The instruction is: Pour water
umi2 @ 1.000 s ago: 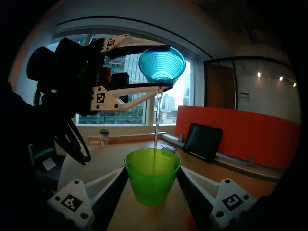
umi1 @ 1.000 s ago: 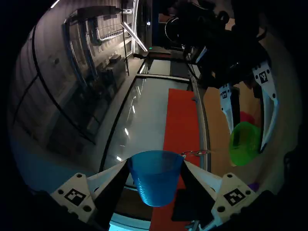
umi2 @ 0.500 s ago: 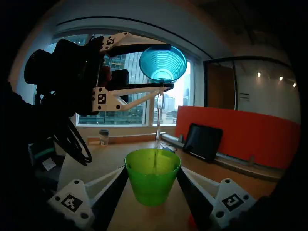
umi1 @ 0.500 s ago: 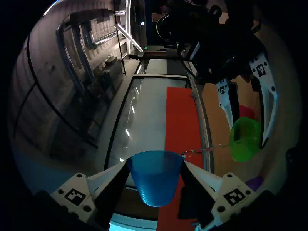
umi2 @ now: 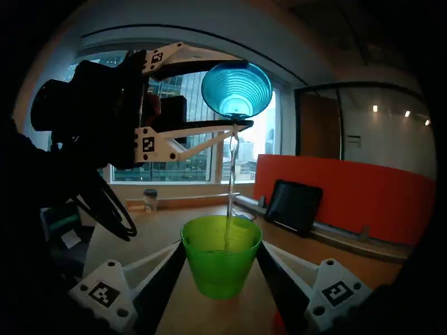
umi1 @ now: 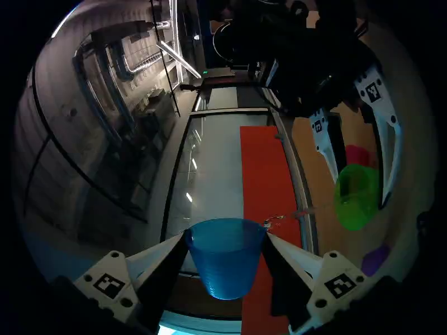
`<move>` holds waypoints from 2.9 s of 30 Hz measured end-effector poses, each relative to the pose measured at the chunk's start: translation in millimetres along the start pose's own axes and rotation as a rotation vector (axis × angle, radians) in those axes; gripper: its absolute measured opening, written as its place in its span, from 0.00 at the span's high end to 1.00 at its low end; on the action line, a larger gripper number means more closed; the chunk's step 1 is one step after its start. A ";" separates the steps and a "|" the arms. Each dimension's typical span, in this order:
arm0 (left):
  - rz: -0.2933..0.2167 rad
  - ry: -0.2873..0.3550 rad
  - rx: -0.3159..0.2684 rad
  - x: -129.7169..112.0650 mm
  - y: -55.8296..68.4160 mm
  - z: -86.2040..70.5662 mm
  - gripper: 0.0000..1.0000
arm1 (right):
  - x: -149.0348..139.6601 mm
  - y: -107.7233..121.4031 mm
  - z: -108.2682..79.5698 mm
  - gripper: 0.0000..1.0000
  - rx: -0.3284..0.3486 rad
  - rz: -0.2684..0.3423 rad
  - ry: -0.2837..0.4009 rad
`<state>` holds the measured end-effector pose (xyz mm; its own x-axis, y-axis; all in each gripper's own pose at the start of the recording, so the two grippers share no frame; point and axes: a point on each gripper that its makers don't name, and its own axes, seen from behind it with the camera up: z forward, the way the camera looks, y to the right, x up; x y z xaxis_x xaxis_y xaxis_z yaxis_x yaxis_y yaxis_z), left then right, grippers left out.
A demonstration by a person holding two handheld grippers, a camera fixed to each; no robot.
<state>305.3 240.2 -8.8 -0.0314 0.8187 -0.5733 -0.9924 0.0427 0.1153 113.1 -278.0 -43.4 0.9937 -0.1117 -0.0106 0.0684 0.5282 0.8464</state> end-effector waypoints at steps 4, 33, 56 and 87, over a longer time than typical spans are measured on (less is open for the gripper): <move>0.027 0.002 0.002 2.8 2.0 -0.9 0.11 | -0.2 0.7 0.4 0.11 -0.002 0.002 0.001; 0.190 0.020 0.029 14.3 -1.1 0.2 0.11 | 2.2 3.1 -2.8 0.11 -0.010 0.005 0.011; -0.021 0.026 0.034 3.1 -5.7 2.7 0.12 | 5.5 4.9 -5.6 0.11 -0.019 0.005 0.016; -0.736 -0.036 0.017 -32.6 -3.3 4.1 0.12 | 13.8 7.7 -7.4 0.11 -0.026 0.010 0.039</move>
<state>310.1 215.7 12.9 0.6465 0.5927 -0.4804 -0.7529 0.5972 -0.2765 128.0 -269.2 -41.0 0.9970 -0.0733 -0.0236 0.0603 0.5508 0.8325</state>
